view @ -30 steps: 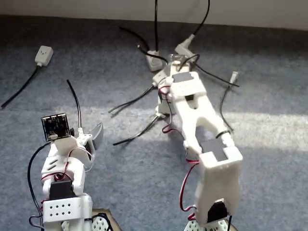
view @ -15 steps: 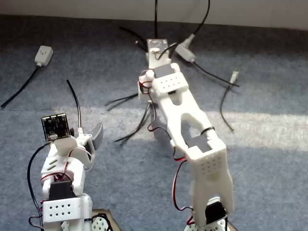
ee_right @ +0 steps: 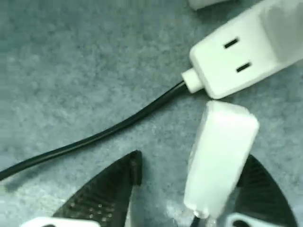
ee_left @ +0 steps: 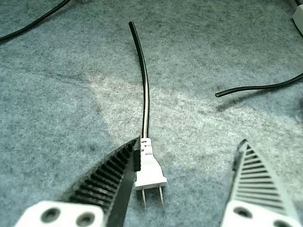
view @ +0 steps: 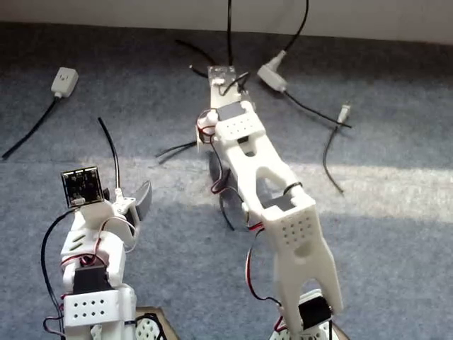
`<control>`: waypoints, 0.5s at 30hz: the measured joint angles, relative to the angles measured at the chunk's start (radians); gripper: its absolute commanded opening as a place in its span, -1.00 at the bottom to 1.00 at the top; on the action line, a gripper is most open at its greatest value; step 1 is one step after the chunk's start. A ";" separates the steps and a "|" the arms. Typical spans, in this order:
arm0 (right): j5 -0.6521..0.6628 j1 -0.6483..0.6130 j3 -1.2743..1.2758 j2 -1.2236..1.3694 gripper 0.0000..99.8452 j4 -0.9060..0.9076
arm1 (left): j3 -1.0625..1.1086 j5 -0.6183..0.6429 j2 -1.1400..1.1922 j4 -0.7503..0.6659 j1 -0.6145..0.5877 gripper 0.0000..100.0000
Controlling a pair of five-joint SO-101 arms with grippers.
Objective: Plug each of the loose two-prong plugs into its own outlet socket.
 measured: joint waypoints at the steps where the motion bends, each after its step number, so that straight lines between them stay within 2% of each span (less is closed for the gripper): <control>1: 0.002 0.009 -0.014 0.009 -0.49 0.009 | 0.000 0.000 0.000 0.000 0.000 -0.38; 4: 0.002 0.025 -0.054 0.018 -0.74 0.058 | 0.000 0.000 0.000 0.000 0.000 -0.38; 5: 0.002 0.032 -0.064 0.018 -0.77 0.078 | 0.000 0.000 0.000 0.000 0.000 -0.38; 15: 0.002 0.091 -0.218 0.021 -0.72 0.292 | 0.000 0.000 0.000 0.000 0.000 -0.38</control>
